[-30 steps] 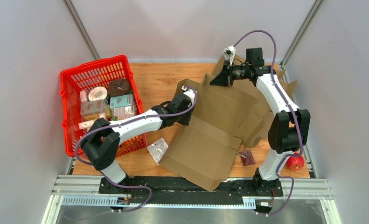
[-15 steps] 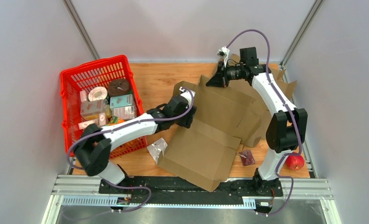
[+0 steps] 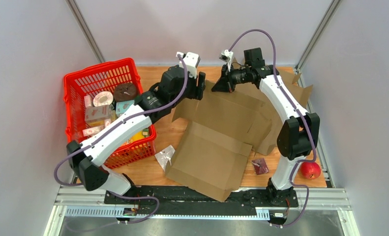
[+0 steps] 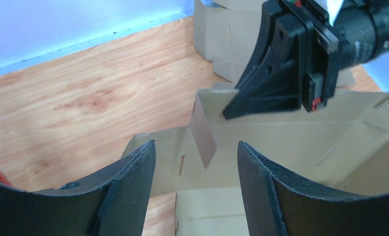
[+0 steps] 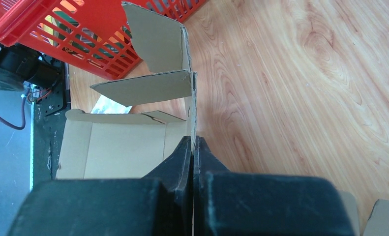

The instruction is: Fold the paper box

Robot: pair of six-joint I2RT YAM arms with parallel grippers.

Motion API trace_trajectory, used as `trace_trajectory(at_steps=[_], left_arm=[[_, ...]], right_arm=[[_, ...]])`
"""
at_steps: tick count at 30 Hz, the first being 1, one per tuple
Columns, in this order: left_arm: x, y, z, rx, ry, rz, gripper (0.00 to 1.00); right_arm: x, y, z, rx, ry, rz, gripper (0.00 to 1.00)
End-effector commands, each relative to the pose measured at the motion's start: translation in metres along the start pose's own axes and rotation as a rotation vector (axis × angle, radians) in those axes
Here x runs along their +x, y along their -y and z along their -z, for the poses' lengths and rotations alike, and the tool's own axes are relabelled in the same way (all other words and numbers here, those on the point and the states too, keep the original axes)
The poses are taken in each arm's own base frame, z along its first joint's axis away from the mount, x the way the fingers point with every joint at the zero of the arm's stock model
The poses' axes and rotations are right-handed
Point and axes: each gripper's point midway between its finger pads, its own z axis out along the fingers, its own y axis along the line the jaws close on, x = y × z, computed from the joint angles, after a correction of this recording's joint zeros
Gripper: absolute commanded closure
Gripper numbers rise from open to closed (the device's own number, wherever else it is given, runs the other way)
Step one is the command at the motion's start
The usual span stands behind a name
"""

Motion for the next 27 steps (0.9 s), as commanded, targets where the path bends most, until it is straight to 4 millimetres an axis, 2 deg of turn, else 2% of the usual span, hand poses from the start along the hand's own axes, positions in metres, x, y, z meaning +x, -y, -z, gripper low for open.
trace_trajectory(at_steps=[1,2,3,6,9,10,12,13,15,17,18,19,20,21,22,23,24,25,27], left_arm=[[0.011,-0.006,-0.026,-0.064,-0.1,-0.082,0.31],[0.014,-0.007,-0.028,-0.069,-0.123,-0.099,0.33],[0.009,-0.008,-0.03,-0.084,-0.114,-0.105,0.33],[0.017,-0.011,-0.04,-0.107,-0.147,-0.134,0.35],[0.021,-0.015,-0.047,-0.132,-0.158,-0.165,0.43],[0.025,-0.017,-0.051,-0.144,-0.169,-0.178,0.52],[0.026,-0.028,-0.051,-0.203,-0.174,-0.207,0.63],[0.026,-0.031,-0.051,-0.218,-0.172,-0.215,0.75],[0.031,-0.036,-0.054,-0.245,-0.166,-0.231,0.86],[0.031,-0.038,-0.052,-0.253,-0.156,-0.232,1.0],[0.036,-0.042,-0.052,-0.271,-0.161,-0.227,1.0],[0.034,-0.042,-0.048,-0.271,-0.152,-0.22,1.0],[0.031,-0.042,-0.047,-0.269,-0.137,-0.214,1.0],[0.039,-0.043,-0.045,-0.268,-0.146,-0.214,1.0],[0.034,-0.045,-0.038,-0.269,-0.12,-0.2,1.0],[0.041,-0.046,-0.039,-0.267,-0.111,-0.192,1.0],[0.042,-0.045,-0.038,-0.263,-0.099,-0.175,1.0],[0.039,-0.045,-0.033,-0.254,-0.079,-0.159,1.0],[0.045,-0.042,-0.033,-0.239,-0.068,-0.124,1.0]], right_arm=[[-0.018,-0.001,0.0,0.006,0.016,0.07,1.0],[-0.018,-0.002,0.0,0.006,0.016,0.07,1.0],[-0.019,-0.002,0.0,0.006,0.017,0.071,1.0],[-0.02,-0.003,-0.001,0.006,0.016,0.072,1.0],[-0.02,-0.002,-0.002,0.01,0.012,0.069,1.0],[-0.02,-0.003,-0.002,0.01,0.011,0.068,1.0],[-0.02,-0.003,-0.003,0.019,0.007,0.064,1.0],[-0.018,0.001,-0.004,0.043,-0.006,0.061,1.0],[-0.018,0.008,-0.004,0.108,-0.025,0.049,1.0],[-0.016,0.032,0.001,0.313,-0.062,-0.019,0.69],[-0.021,0.045,0.007,0.426,-0.06,-0.051,0.57],[-0.015,0.068,0.025,0.681,-0.086,-0.161,0.45],[-0.015,0.074,0.039,0.807,-0.092,-0.211,0.39],[-0.018,0.074,0.055,0.917,-0.07,-0.289,0.33],[-0.015,0.072,0.079,1.071,-0.034,-0.432,0.19],[-0.017,0.066,0.086,1.101,0.007,-0.5,0.12],[-0.03,0.049,0.1,1.108,0.08,-0.535,0.02],[-0.022,0.042,0.098,1.093,0.092,-0.573,0.0],[-0.029,0.025,0.11,1.103,0.183,-0.657,0.0]])
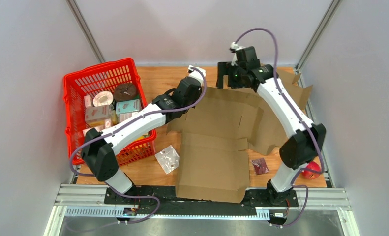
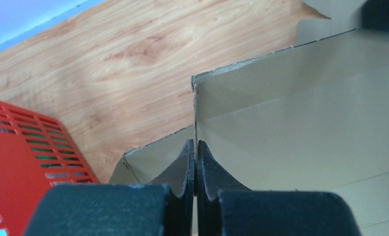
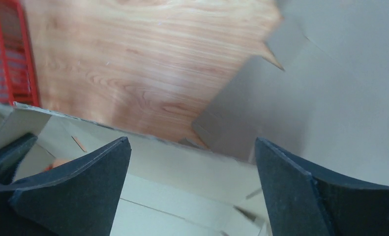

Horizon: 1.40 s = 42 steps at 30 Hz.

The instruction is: Fold the paper box

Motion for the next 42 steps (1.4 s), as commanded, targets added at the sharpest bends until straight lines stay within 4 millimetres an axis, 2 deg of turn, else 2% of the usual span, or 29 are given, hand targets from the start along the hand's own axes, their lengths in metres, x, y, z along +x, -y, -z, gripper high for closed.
trace_trajectory(at_steps=[1,3,4,5,6,7,8,9,11,15,17,19,22,24,26,27,29,31,32,33,34,35,36,38,39,42], left_arm=[[-0.034,-0.008,0.026,0.016,0.157,0.133,1.0],[-0.026,-0.006,0.027,0.033,0.157,0.158,1.0],[-0.032,-0.008,0.032,0.037,0.185,0.178,1.0],[-0.028,-0.008,0.033,0.041,0.185,0.183,1.0],[-0.029,-0.008,0.034,0.045,0.192,0.191,1.0],[-0.032,-0.009,0.038,0.049,0.204,0.2,1.0],[-0.032,-0.01,0.039,0.05,0.205,0.2,1.0],[-0.032,-0.008,0.04,0.06,0.207,0.201,1.0],[-0.033,-0.009,0.042,0.065,0.217,0.198,1.0],[-0.036,-0.007,0.047,0.094,0.238,0.203,1.0],[-0.035,-0.006,0.049,0.104,0.242,0.204,1.0],[-0.035,-0.006,0.051,0.11,0.254,0.208,1.0],[-0.036,-0.006,0.054,0.12,0.274,0.218,1.0],[-0.037,-0.005,0.056,0.134,0.289,0.223,1.0],[-0.033,-0.004,0.054,0.138,0.284,0.228,1.0],[-0.033,-0.004,0.054,0.135,0.287,0.23,1.0],[-0.031,-0.005,0.053,0.129,0.286,0.229,1.0],[-0.031,-0.004,0.051,0.128,0.288,0.225,1.0],[-0.03,-0.005,0.051,0.125,0.286,0.225,1.0],[-0.032,-0.005,0.051,0.125,0.292,0.227,1.0],[-0.034,-0.005,0.052,0.126,0.296,0.231,0.99],[-0.034,-0.006,0.052,0.12,0.298,0.233,0.97],[-0.036,-0.006,0.051,0.118,0.3,0.236,0.89],[-0.039,-0.007,0.052,0.119,0.304,0.243,0.8],[-0.038,-0.006,0.051,0.127,0.301,0.243,0.71],[-0.04,-0.007,0.049,0.15,0.288,0.272,0.62]], right_arm=[[-0.031,0.029,0.1,0.231,0.258,-0.399,0.0],[-0.03,0.015,0.116,0.163,0.294,-0.534,0.0],[-0.036,0.0,0.136,0.073,0.338,-0.593,0.0],[-0.017,-0.005,0.125,0.047,0.298,-0.659,0.0],[-0.016,-0.016,0.125,-0.014,0.301,-0.824,0.0],[-0.022,-0.032,0.126,-0.112,0.337,-0.891,0.01],[-0.005,-0.033,0.118,-0.13,0.318,-0.987,0.01],[-0.008,-0.037,0.117,-0.168,0.325,-1.125,0.02],[-0.003,-0.036,0.108,-0.138,0.312,-1.258,0.0],[-0.009,-0.033,0.098,-0.108,0.312,-1.396,0.0],[-0.01,-0.03,0.092,-0.09,0.315,-1.471,0.03],[-0.004,-0.032,0.077,-0.065,0.256,-1.54,0.09],[0.002,-0.036,0.061,-0.044,0.195,-1.601,0.18],[0.003,-0.037,0.053,-0.035,0.2,-1.606,0.31],[0.007,-0.039,0.049,-0.019,0.189,-1.614,0.35],[0.009,-0.042,0.048,-0.016,0.182,-1.613,0.45],[0.019,-0.042,0.041,0.004,0.166,-1.638,0.53],[0.018,-0.043,0.04,-0.023,0.182,-1.658,0.66],[0.024,-0.042,0.036,-0.018,0.18,-1.666,0.72],[0.019,-0.043,0.038,-0.035,0.203,-1.681,0.77],[0.016,-0.043,0.038,-0.041,0.217,-1.678,0.78],[0.013,-0.043,0.04,-0.045,0.227,-1.674,0.81],[0.005,-0.044,0.044,-0.058,0.246,-1.657,0.86],[-0.003,-0.046,0.047,-0.065,0.262,-1.634,0.89],[-0.012,-0.046,0.051,-0.072,0.284,-1.619,0.9],[-0.023,-0.046,0.054,-0.067,0.303,-1.597,0.91]])
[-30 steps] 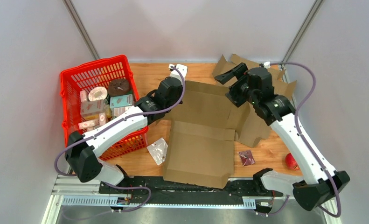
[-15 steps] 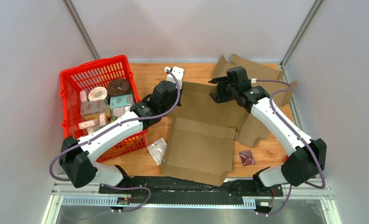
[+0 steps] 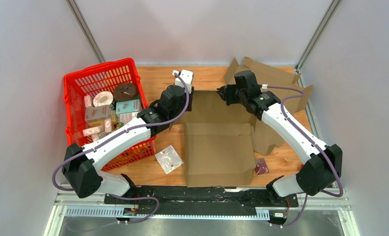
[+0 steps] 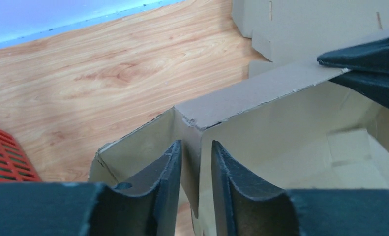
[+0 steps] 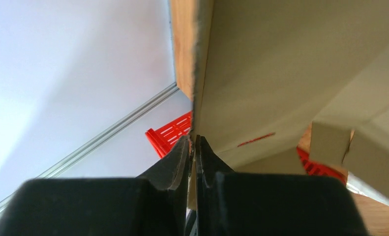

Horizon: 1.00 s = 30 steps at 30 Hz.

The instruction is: Fold the paper box

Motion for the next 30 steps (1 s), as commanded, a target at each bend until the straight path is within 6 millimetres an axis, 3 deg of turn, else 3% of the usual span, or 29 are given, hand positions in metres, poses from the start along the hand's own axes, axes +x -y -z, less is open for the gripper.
trace_trajectory(at_steps=[1,5,11,12,14,18,22,23,24,26,27,28,30], left_arm=[[-0.037,0.005,0.005,0.05,0.088,0.098,0.62],[-0.033,0.001,-0.005,0.042,0.064,0.089,0.61],[-0.028,-0.005,-0.019,0.023,0.033,0.082,0.61],[-0.027,-0.008,-0.02,0.022,0.023,0.084,0.59],[-0.031,-0.006,-0.017,0.05,0.019,0.085,0.57],[-0.03,-0.011,0.001,0.063,-0.008,0.087,0.5],[-0.028,-0.028,0.02,0.035,-0.01,0.115,0.51],[-0.034,-0.035,0.029,0.018,0.01,0.127,0.52],[-0.031,-0.041,0.031,0.002,0.003,0.137,0.53],[-0.028,-0.056,0.033,-0.043,0.009,0.16,0.54],[-0.026,-0.063,0.033,-0.067,0.003,0.16,0.53],[-0.025,-0.068,0.032,-0.087,-0.003,0.161,0.53],[-0.013,-0.079,0.025,-0.128,-0.061,0.158,0.53]], right_arm=[[0.004,-0.043,0.013,-0.113,0.034,0.038,0.91],[0.006,-0.043,0.0,-0.113,0.03,0.061,0.91],[0.007,-0.053,-0.027,-0.173,0.034,0.162,1.0],[0.006,-0.063,-0.03,-0.219,0.029,0.165,1.0],[-0.001,-0.056,-0.047,-0.214,0.029,0.173,1.0],[-0.021,-0.06,-0.065,-0.269,0.039,0.195,1.0],[-0.037,-0.052,-0.08,-0.295,0.036,0.247,1.0],[-0.04,-0.063,-0.08,-0.354,0.032,0.255,1.0],[-0.04,-0.054,-0.087,-0.347,0.007,0.285,1.0],[-0.041,-0.044,-0.093,-0.343,-0.03,0.315,1.0],[-0.04,-0.052,-0.089,-0.404,-0.063,0.32,1.0],[-0.043,-0.035,-0.094,-0.394,-0.07,0.324,1.0],[-0.043,-0.036,-0.087,-0.45,-0.072,0.347,1.0]])
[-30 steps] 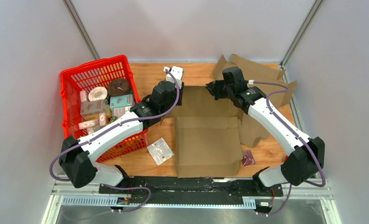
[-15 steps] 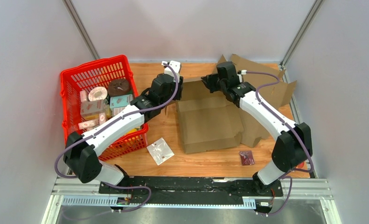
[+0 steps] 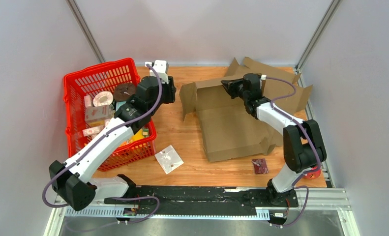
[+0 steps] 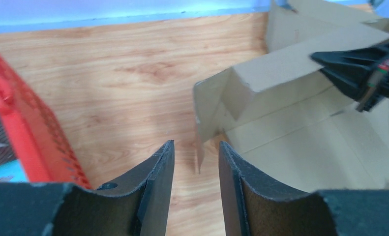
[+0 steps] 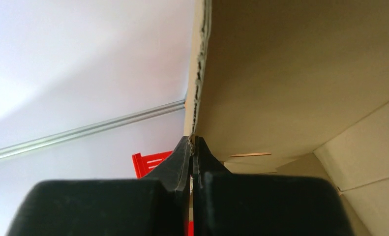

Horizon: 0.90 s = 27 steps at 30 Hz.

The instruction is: Fold the paper box

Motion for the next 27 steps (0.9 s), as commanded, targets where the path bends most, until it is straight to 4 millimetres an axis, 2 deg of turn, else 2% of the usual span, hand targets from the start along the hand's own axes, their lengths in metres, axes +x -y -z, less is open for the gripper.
trace_trajectory(at_steps=[1,2,4,6,7,8,10,12,16,17,19,20,23,27], left_arm=[[0.011,-0.025,-0.007,-0.094,-0.07,0.009,0.53],[0.019,-0.028,-0.013,-0.108,-0.102,-0.008,0.54],[0.021,-0.031,-0.02,-0.126,-0.118,-0.047,0.54],[0.035,-0.035,-0.032,-0.15,-0.17,-0.083,0.57],[0.035,-0.034,-0.035,-0.148,-0.18,-0.109,0.58],[0.049,-0.034,-0.042,-0.146,-0.233,-0.135,0.61],[0.054,-0.037,-0.048,-0.17,-0.261,-0.146,0.63],[0.067,-0.037,-0.057,-0.167,-0.297,-0.165,0.63],[0.082,-0.016,-0.069,-0.065,-0.324,-0.181,0.62],[0.084,-0.004,-0.073,-0.023,-0.312,-0.186,0.6],[0.087,0.011,-0.076,0.033,-0.309,-0.197,0.6],[0.09,0.021,-0.079,0.057,-0.306,-0.202,0.59],[0.095,0.032,-0.087,0.081,-0.301,-0.204,0.58],[0.103,0.043,-0.099,0.119,-0.288,-0.189,0.57]], right_arm=[[0.005,-0.012,0.014,-0.18,-0.047,0.113,1.0],[0.001,-0.011,0.017,-0.184,-0.034,0.134,1.0],[-0.002,-0.019,0.027,-0.216,-0.03,0.16,1.0],[-0.005,-0.023,0.033,-0.238,-0.026,0.183,1.0],[-0.007,-0.025,0.036,-0.247,-0.023,0.185,1.0],[-0.008,-0.029,0.037,-0.258,-0.021,0.191,1.0],[-0.006,-0.03,0.038,-0.264,-0.054,0.197,1.0],[-0.009,-0.028,0.037,-0.284,-0.068,0.162,1.0],[-0.011,-0.023,0.034,-0.294,-0.081,0.123,1.0],[-0.011,-0.021,0.033,-0.289,-0.085,0.127,1.0],[-0.009,-0.018,0.032,-0.284,-0.09,0.194,1.0],[-0.009,-0.01,0.03,-0.252,-0.093,0.22,1.0],[-0.015,0.002,0.031,-0.202,-0.059,0.322,1.0],[-0.022,0.005,0.036,-0.181,-0.023,0.414,0.98]])
